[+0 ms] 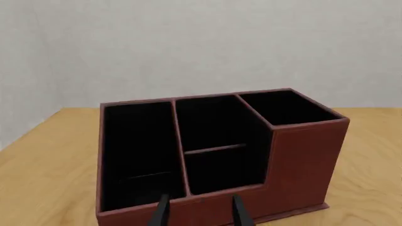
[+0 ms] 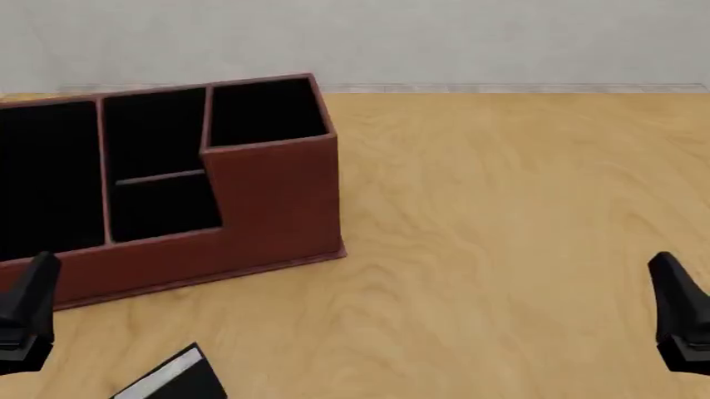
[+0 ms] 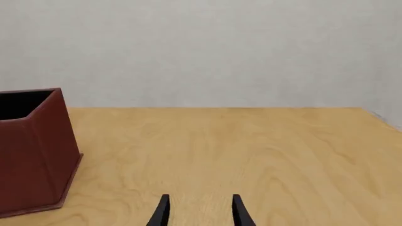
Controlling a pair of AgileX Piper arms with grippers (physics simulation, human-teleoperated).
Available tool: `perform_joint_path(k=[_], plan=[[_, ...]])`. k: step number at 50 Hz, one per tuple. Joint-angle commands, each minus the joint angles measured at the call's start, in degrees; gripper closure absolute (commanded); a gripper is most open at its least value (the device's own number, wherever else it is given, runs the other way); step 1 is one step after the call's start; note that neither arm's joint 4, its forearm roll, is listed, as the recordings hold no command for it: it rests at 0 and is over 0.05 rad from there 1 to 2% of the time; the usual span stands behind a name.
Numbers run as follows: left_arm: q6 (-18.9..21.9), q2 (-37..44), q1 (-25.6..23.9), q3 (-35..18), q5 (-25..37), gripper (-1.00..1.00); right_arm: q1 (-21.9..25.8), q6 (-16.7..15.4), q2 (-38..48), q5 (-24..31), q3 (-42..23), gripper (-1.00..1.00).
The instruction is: Pick up the book and place it in the left compartment of the caddy.
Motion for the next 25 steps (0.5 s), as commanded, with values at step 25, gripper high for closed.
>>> perform_joint_path(k=[25], plan=[[-0.18, 0.34, -0.03, -0.24, 0.16, -1.00, 0.01, -0.01, 0.44, 0.11, -0.51, -1.00]])
